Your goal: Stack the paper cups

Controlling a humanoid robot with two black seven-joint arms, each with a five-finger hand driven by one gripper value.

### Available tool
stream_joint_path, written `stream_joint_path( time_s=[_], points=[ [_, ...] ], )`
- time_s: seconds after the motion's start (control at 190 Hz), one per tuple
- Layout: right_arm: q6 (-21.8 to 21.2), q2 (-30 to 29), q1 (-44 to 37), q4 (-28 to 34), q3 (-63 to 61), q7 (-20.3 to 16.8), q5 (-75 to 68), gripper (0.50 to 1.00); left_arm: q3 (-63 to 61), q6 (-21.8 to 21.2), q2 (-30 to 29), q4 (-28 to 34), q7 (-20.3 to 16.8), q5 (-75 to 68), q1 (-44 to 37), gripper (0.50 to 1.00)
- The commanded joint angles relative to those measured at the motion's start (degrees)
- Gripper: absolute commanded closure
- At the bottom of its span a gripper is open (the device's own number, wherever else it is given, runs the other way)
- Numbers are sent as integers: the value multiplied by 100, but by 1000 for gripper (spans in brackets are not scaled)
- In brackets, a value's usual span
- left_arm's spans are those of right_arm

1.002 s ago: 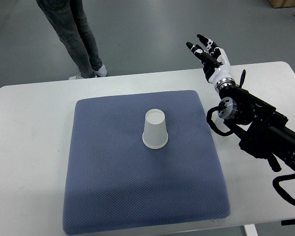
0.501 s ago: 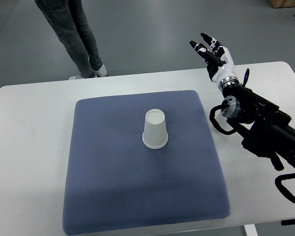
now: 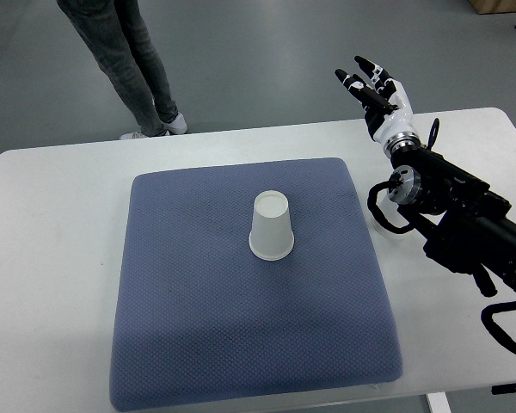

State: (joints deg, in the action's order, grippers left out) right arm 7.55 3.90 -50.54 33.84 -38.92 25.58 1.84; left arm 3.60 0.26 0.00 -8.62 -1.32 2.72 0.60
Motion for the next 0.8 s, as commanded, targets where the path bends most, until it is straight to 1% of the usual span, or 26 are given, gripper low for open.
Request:
stream_joint_path(
  time_s=[0.0, 0.179, 0.364, 0.427, 0.511, 0.596, 0.648, 0.712, 0.722, 0.796],
  points=[
    [1, 49, -43, 61, 7, -18, -17, 589, 0, 0, 0, 0, 0, 0, 1, 500],
    [10, 181, -210, 70, 25, -44, 0, 589, 0, 0, 0, 0, 0, 0, 1, 500],
    [-8, 638, -456, 79, 121, -70, -8, 589, 0, 0, 0, 0, 0, 0, 1, 500],
    [-52, 840, -518, 149, 139, -158, 0, 589, 0, 0, 0, 0, 0, 0, -8, 500],
    [-69, 1279, -570, 386, 297, -404, 132, 589, 0, 0, 0, 0, 0, 0, 1, 500],
    [-104, 1737, -694, 633, 649, -440, 378, 591, 9, 0, 0, 0, 0, 0, -8, 500],
    [-210, 2053, -764, 852, 956, -440, 475, 591, 0, 0, 0, 0, 0, 0, 1, 500],
    [-403, 2545, -913, 1107, 1360, -448, 572, 591, 0, 0, 0, 0, 0, 0, -8, 500],
    [-499, 2720, -975, 1195, 1518, -448, 633, 591, 0, 0, 0, 0, 0, 9, 1, 500],
    [-877, 3318, -1247, 1476, 2010, -448, 888, 591, 0, 0, 0, 0, 0, 0, 1, 500]
  ],
)
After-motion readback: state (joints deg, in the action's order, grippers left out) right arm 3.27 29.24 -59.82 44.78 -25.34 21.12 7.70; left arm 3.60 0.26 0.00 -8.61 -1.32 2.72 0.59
